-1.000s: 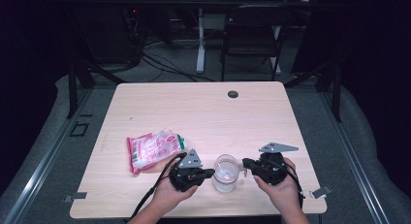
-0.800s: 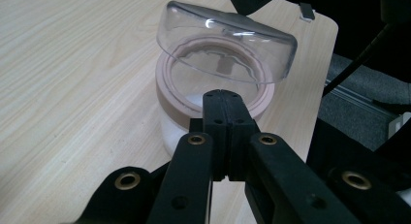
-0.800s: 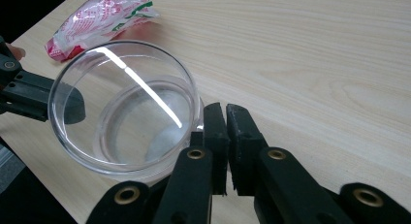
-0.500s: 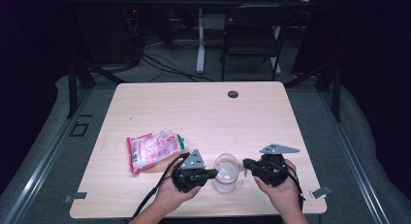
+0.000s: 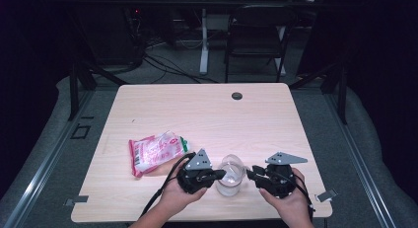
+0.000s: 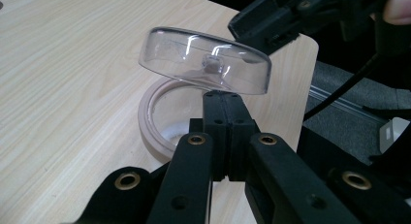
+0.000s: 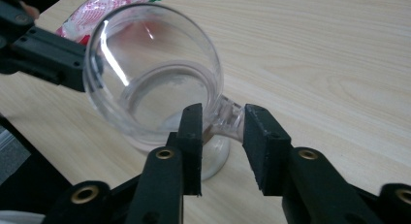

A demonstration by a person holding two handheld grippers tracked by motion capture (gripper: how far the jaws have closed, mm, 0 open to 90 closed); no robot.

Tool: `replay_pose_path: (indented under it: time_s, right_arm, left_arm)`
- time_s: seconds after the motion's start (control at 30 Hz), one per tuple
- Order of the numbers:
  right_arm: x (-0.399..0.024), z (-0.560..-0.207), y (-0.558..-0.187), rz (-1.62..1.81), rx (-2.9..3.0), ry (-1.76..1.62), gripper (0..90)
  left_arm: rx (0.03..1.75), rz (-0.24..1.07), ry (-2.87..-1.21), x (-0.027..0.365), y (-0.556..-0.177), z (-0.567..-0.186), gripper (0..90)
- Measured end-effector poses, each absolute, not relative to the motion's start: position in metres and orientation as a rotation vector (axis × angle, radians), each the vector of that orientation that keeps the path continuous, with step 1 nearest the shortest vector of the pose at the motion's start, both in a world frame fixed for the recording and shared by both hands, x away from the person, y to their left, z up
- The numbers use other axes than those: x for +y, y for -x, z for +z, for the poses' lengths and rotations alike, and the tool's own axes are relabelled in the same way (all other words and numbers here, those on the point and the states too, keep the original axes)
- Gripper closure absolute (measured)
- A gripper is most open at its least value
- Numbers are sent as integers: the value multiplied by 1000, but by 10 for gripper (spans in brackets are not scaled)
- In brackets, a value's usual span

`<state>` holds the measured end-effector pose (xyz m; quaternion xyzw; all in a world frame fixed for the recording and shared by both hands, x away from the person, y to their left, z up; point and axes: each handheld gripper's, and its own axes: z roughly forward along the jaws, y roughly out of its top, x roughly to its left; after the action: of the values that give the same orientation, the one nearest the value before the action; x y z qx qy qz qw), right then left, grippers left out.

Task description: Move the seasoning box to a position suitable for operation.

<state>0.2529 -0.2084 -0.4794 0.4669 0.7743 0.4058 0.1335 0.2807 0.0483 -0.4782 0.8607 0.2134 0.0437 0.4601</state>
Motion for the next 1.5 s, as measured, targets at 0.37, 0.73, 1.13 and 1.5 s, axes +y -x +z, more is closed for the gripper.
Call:
replay_pose_path:
  time_s: [0.37, 0.73, 1.13, 1.5]
  right_arm:
    - [-204, -474, -233, 1145, 2292, -1241, 579]
    - [-191, -480, -233, 1115, 2300, -1199, 551]
    - [-189, -483, -236, 1112, 2303, -1197, 586]
    - [-191, -483, -237, 1112, 2295, -1196, 585]
  left_arm:
    - [504, 116, -2108, 40, -283, -470, 895]
    - [509, 111, -2075, 41, -281, -467, 850]
    - [545, 152, -2092, 44, -285, -474, 767]
    - [623, 215, -2145, 44, -294, -491, 624]
